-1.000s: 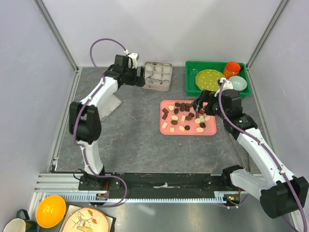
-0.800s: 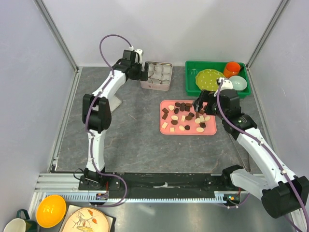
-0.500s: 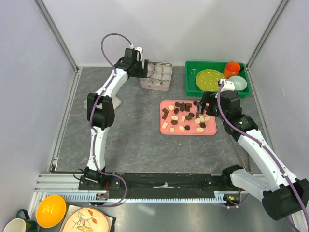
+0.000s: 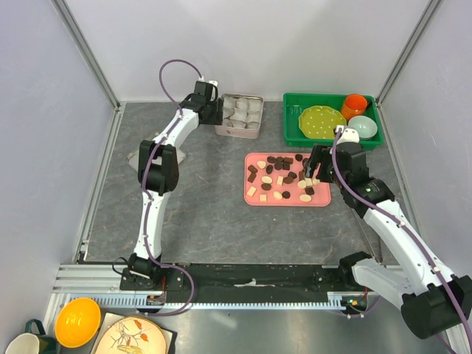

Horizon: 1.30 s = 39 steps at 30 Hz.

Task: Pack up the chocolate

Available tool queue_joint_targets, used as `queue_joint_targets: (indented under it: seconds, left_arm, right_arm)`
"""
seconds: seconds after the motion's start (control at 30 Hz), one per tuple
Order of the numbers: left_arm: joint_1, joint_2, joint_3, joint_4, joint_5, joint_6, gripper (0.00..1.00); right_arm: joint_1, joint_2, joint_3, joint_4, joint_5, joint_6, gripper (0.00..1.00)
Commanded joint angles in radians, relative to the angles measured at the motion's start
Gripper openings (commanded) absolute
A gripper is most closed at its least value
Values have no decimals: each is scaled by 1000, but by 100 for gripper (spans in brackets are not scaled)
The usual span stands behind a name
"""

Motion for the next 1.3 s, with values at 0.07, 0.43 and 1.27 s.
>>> queue_joint_targets:
  seconds: [0.07,0.43,1.27]
  left_arm:
    - [-1,39,69,36,-2,-43,66]
    - [-1,56,56,50,-9,-31,42]
    - [-28,-84,-179,-36,27,96,5]
  right_arm:
    - [3,-15,-13,-4,1,7,79]
    - [4,-8,-41,-1,-16,15,78]
    - [4,-18,-59,-11,-60,47,75]
